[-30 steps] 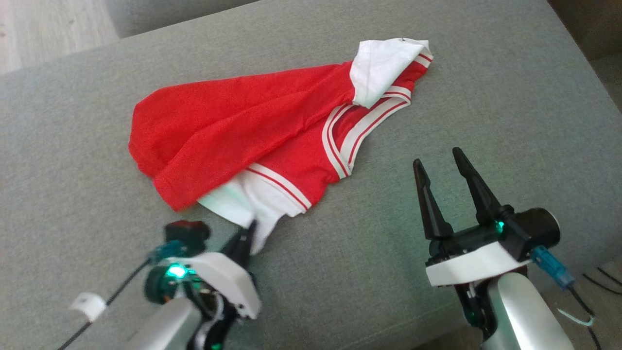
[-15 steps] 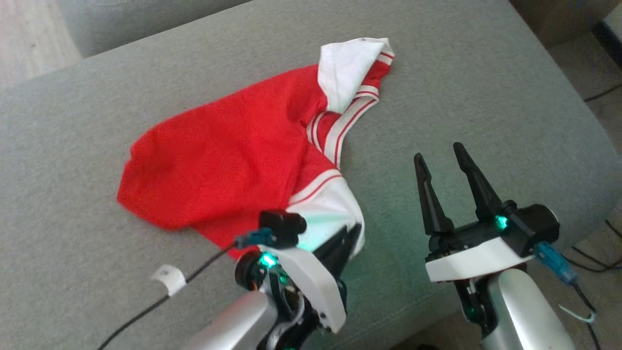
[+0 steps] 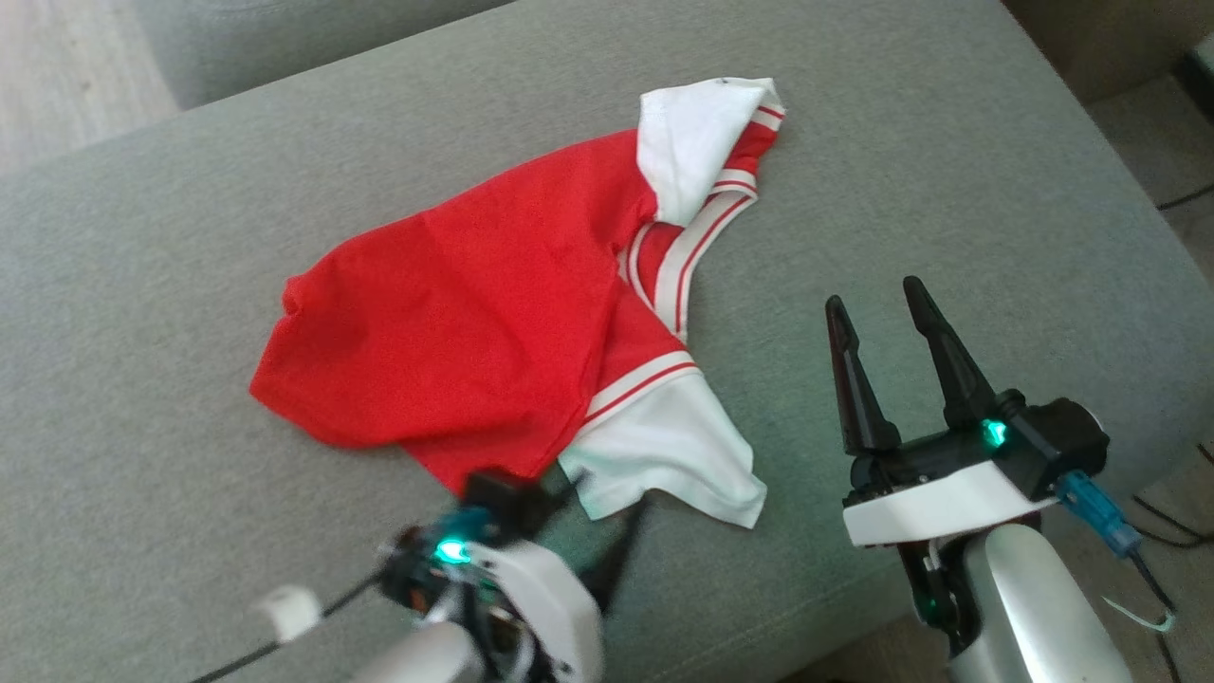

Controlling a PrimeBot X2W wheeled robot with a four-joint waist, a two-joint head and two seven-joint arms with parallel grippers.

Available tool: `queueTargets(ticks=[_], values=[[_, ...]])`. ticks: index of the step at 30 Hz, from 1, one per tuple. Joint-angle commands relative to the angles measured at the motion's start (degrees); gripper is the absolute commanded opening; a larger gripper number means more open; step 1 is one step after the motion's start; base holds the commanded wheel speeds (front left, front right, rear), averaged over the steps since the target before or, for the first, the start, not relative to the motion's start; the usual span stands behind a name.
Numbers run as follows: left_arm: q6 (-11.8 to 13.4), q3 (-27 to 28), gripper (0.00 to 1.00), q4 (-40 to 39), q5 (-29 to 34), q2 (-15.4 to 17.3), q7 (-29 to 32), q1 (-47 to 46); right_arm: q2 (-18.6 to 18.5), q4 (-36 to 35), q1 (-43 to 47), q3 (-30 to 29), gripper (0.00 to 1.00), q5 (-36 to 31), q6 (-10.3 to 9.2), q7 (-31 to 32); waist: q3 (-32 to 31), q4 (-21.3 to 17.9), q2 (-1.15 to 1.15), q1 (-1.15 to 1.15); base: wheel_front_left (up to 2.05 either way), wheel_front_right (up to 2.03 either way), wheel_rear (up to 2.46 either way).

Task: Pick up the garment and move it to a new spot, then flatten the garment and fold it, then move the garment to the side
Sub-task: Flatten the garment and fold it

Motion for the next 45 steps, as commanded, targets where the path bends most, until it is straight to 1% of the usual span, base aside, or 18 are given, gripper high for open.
queueTargets(ticks=[1,2,5,6,9,15,18,19,20,21,22,23,24,28,31,34,38,45], values=[[1.22,2.57,1.00,-3.24,0.84,1.50,-1.52,-0.54,-0.06,-2.03,-0.46,1.02,1.00,-0.22,0.44,-0.37,0.06,0.61,0.00,0.00,0.00,0.00,0.00],[3.08,3.96,1.00,-4.92,2.10,3.43,-2.42,-0.65,-0.06,-2.11,-0.58,1.10,1.00,-0.36,0.44,-0.37,0.33,1.25,0.00,0.00,0.00,0.00,0.00],[5.09,5.12,1.00,-4.78,4.06,5.38,-2.96,-1.62,-0.06,-2.06,-0.86,1.38,1.00,-0.40,0.44,-0.37,0.70,1.85,0.00,0.00,0.00,0.00,0.00],[5.54,5.41,1.00,-4.18,4.02,5.34,-2.97,-1.69,-0.06,-2.05,-0.96,1.44,1.00,-0.40,0.44,-0.37,0.82,1.97,0.00,0.00,0.00,0.00,0.00],[5.27,4.68,1.00,-1.72,3.66,4.87,-1.76,-1.89,-0.06,-2.08,-1.25,1.60,1.00,-0.36,0.44,-0.37,1.19,2.04,0.00,0.00,0.00,0.00,0.00],[5.48,3.97,1.00,3.61,4.91,4.52,-2.19,-3.08,-0.06,-2.19,-1.67,1.57,1.00,-0.43,0.44,-0.37,1.73,1.50,0.00,0.00,0.00,0.00,0.00],[4.78,3.66,1.00,5.88,4.55,4.30,-2.05,-3.22,-0.06,-2.23,-1.57,1.40,1.00,-0.45,0.44,-0.37,2.02,1.29,0.00,0.00,0.00,0.00,0.00],[4.61,3.53,0.75,6.48,4.60,4.28,-2.21,-3.27,-0.06,-2.20,-1.58,1.37,1.00,-0.43,0.44,-0.37,2.07,1.22,0.00,0.00,0.00,0.00,0.00],[4.46,3.43,0.46,7.02,4.63,4.22,-2.41,-3.26,-0.06,-2.19,-1.57,1.35,1.00,-0.40,0.44,-0.37,2.10,1.19,0.00,0.00,0.00,0.00,0.00],[4.31,3.33,0.31,7.52,4.62,4.17,-2.56,-3.23,-0.06,-2.18,-1.56,1.30,1.00,-0.36,0.44,-0.37,2.10,1.19,0.00,0.00,0.00,0.00,0.00],[4.12,3.26,0.07,7.93,4.57,4.12,-2.75,-3.20,-0.06,-2.16,-1.54,1.23,1.00,-0.33,0.44,-0.37,2.06,1.22,0.00,0.00,0.00,0.00,0.00],[4.12,3.26,0.07,7.93,4.57,4.12,-2.75,-3.20,-0.06,-2.16,-1.54,1.23,1.00,-0.33,0.44,-0.37,2.06,1.22,0.00,0.00,0.00,0.00,0.00],[3.88,3.26,0.00,8.24,4.36,4.05,-2.89,-3.11,-0.06,-2.14,-1.50,1.13,1.00,-0.33,0.44,-0.37,2.00,1.31,0.00,0.00,0.00,0.00,0.00],[2.44,4.46,0.00,8.13,2.08,4.05,-3.68,-2.53,-0.06,-2.25,-1.44,0.21,1.00,-0.86,0.44,-0.37,1.22,2.30,0.00,0.00,0.00,0.00,0.00],[1.53,6.42,0.00,4.21,-0.50,4.79,-4.26,-1.76,-0.06,-3.17,-1.75,-0.69,1.00,-1.85,0.44,-0.37,0.30,3.34,0.00,0.00,0.00,0.00,0.00],[0.95,8.69,0.00,-2.81,-3.78,6.63,-3.64,-0.12,-0.06,-4.46,-2.33,-2.11,1.00,-2.80,0.44,-0.37,-0.71,4.74,0.00,0.00,0.00,0.00,0.00],[1.71,11.21,0.00,-14.17,-6.44,9.94,-2.45,1.96,-0.06,-5.93,-3.01,-3.79,1.00,-4.08,0.44,-0.37,-1.90,7.10,0.00,0.00,0.00,0.00,0.00],[3.37,14.10,0.00,-33.92,-11.44,12.54,0.48,4.35,-0.06,-6.65,-2.69,-6.55,1.00,-5.38,0.44,-0.37,-4.09,11.18,0.00,0.00,0.00,0.00,0.00]])
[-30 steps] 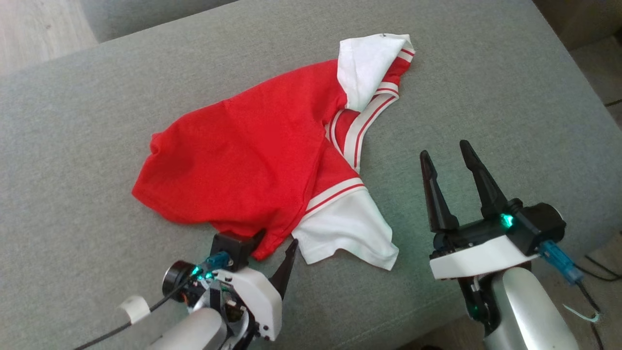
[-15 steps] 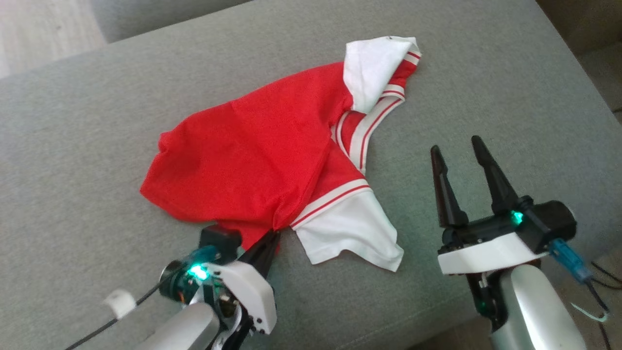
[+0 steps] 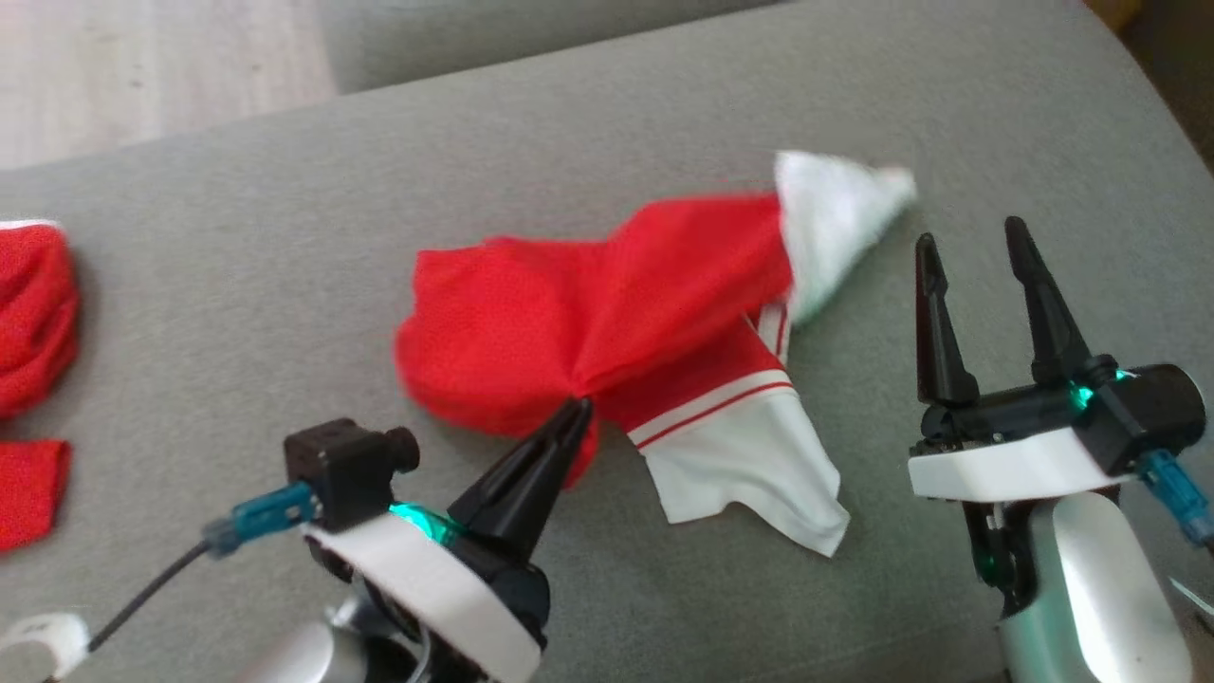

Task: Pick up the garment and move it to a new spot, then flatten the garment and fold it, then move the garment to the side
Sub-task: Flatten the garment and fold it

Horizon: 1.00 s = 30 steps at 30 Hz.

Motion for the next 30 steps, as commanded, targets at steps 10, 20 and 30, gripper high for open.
queueTargets(ticks=[10,20,30], values=[[3.88,2.17,0.00,-20.67,-0.90,3.48,8.00,-4.91,-0.07,-0.79,1.49,1.77,1.00,-0.27,0.44,-0.37,-5.25,3.91,0.00,0.00,0.00,0.00,0.00],[9.67,2.81,0.00,-28.32,-0.04,4.67,19.74,-15.13,-0.07,-1.25,2.10,2.46,1.00,1.25,0.44,-0.37,-4.27,3.49,0.00,0.00,0.00,0.00,0.00],[9.88,12.04,0.00,-17.38,-1.60,12.13,23.88,-20.75,-0.07,-1.51,-0.14,3.20,1.00,2.13,0.44,-0.37,0.37,1.07,0.00,0.00,0.00,0.00,0.00]])
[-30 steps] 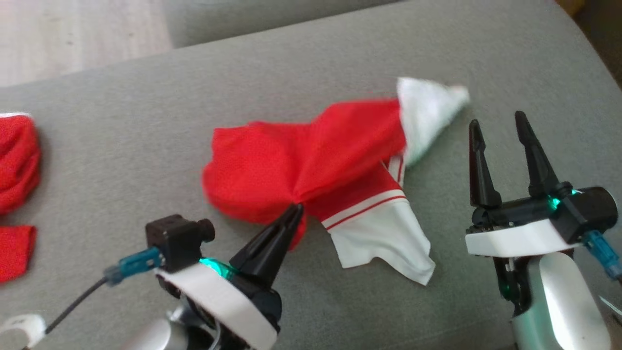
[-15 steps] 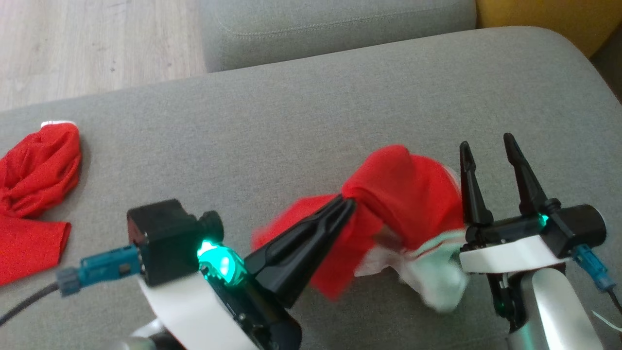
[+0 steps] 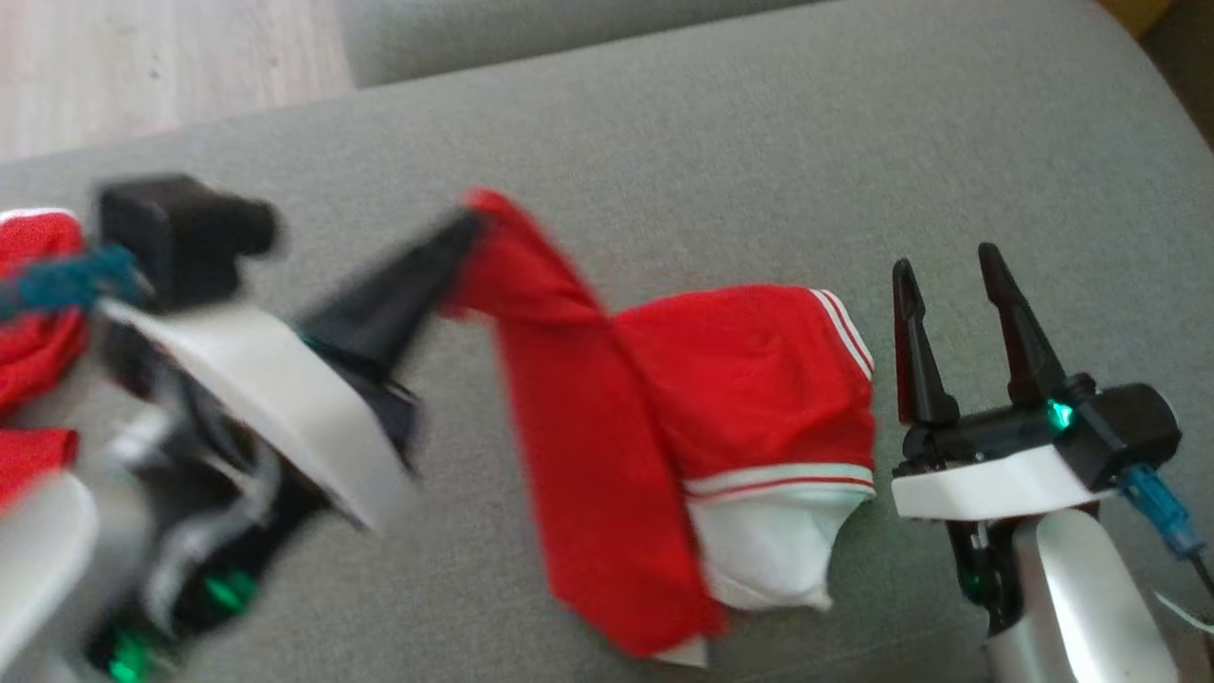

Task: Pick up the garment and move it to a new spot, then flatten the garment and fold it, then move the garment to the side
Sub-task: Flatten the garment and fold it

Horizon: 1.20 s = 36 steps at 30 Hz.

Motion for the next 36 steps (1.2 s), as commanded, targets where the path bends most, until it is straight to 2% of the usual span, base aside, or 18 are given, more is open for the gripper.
queueTargets(ticks=[1,8,12,14,18,19,24,25,26,27,32,36], values=[[-0.50,4.31,0.00,0.23,0.27,3.30,0.11,-3.51,-0.07,-2.09,-2.28,1.32,1.00,0.39,0.44,-0.37,1.30,-0.95,0.00,-0.01,0.00,0.00,0.00],[-4.70,10.35,0.00,14.19,-3.41,9.84,0.01,-2.20,-0.07,-1.90,-3.68,1.35,1.00,0.18,0.44,-0.37,4.40,-2.76,0.00,-0.01,0.00,0.00,0.00],[-6.99,11.17,0.00,22.43,-3.90,11.00,-0.36,-2.81,-0.07,-1.44,-4.00,1.59,1.00,-0.30,0.44,-0.37,5.73,-3.00,0.00,-0.01,0.00,0.00,0.00],[-7.63,10.63,0.00,26.87,-1.97,11.22,-1.09,-4.30,-0.07,-1.21,-4.33,2.09,1.00,-0.49,0.44,-0.37,6.43,-3.03,0.00,-0.01,0.00,0.00,0.00],[-8.45,9.72,0.00,37.28,1.44,8.96,-4.71,-8.02,-0.07,-0.75,-5.24,3.59,1.00,-0.55,0.44,-0.37,7.33,-3.59,0.00,-0.01,0.00,0.00,0.00],[-9.27,9.03,0.00,41.95,3.21,7.63,-7.00,-9.83,-0.07,-0.58,-5.73,4.36,1.00,-0.51,0.44,-0.37,7.75,-3.96,0.00,-0.01,0.00,0.00,0.00],[-10.55,8.40,0.00,52.19,5.96,3.87,-13.61,-13.08,-0.07,-0.22,-6.42,5.20,1.00,-0.51,0.44,-0.37,8.34,-4.69,0.00,-0.01,0.00,0.00,0.00],[-10.62,8.33,0.15,54.13,6.58,3.40,-14.98,-13.49,-0.07,-0.14,-6.39,5.20,1.00,-0.52,0.44,-0.37,8.35,-4.82,0.00,-0.01,0.00,0.00,0.00],[-10.65,8.35,0.47,55.90,6.73,2.81,-15.94,-13.66,-0.07,-0.07,-6.30,5.17,1.00,-0.53,0.44,-0.37,8.29,-4.95,0.00,-0.01,0.00,0.00,0.00],[-10.96,8.36,1.00,57.30,6.55,2.24,-16.58,-13.67,-0.07,-0.02,-6.19,5.10,1.00,-0.55,0.44,-0.37,8.17,-5.06,0.00,-0.01,0.00,0.00,0.00],[-12.73,9.38,1.00,59.67,6.52,1.97,-21.82,-12.22,-0.07,0.23,-5.27,4.21,1.00,-0.65,0.44,-0.37,6.70,-5.22,0.00,-0.01,0.00,0.00,0.00],[-12.21,10.38,1.00,57.09,7.01,2.34,-26.61,-8.47,-0.07,0.36,-4.27,3.29,1.00,-0.94,0.44,-0.37,5.02,-4.74,0.00,-0.01,0.00,0.00,0.00]])
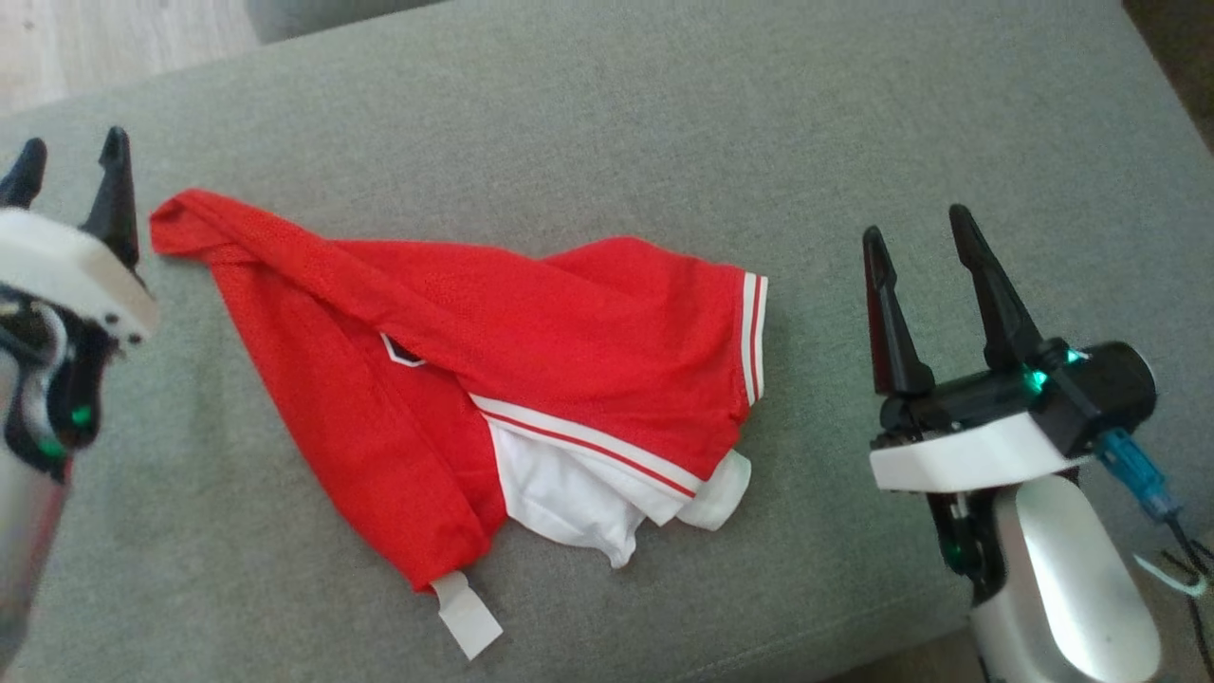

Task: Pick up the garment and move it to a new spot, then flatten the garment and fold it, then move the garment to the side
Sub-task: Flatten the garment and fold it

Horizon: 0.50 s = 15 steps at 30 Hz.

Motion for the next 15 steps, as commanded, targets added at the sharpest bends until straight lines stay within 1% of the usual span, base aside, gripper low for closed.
queueTargets(ticks=[1,4,8,11,13,15], values=[[0.36,3.17,1.00,-2.69,0.25,2.86,-1.82,0.25,-0.07,-1.55,0.43,0.78,1.00,-0.35,0.44,-0.37,-0.94,0.36,0.00,0.00,0.00,0.00,0.00],[1.15,3.11,1.00,-8.57,-0.73,1.12,-4.21,5.13,-0.07,-1.55,1.33,0.05,1.00,-0.62,0.44,-0.37,-2.23,1.12,0.00,0.00,0.00,0.00,0.00],[2.18,0.40,1.00,-17.54,-0.33,-0.89,-5.33,11.59,-0.07,-1.63,2.24,-0.55,1.00,-1.21,0.44,-0.37,-3.27,2.15,0.00,0.00,0.00,0.00,0.00],[2.58,-2.85,1.00,-23.19,-0.18,-3.73,-5.98,16.00,-0.07,-1.60,2.58,-0.80,1.00,-1.61,0.44,-0.37,-3.74,2.61,0.00,0.00,0.00,0.00,0.00],[2.98,-5.38,1.00,-25.16,0.69,-5.55,-6.57,18.38,-0.07,-1.67,2.73,-0.93,1.00,-1.95,0.44,-0.37,-3.77,2.82,0.00,0.00,0.00,0.00,0.00],[3.26,-7.52,1.00,-25.27,0.55,-7.75,-6.75,20.45,-0.07,-1.74,2.85,-0.81,1.00,-2.05,0.44,-0.37,-3.67,2.88,0.00,0.00,0.00,0.00,0.00]])
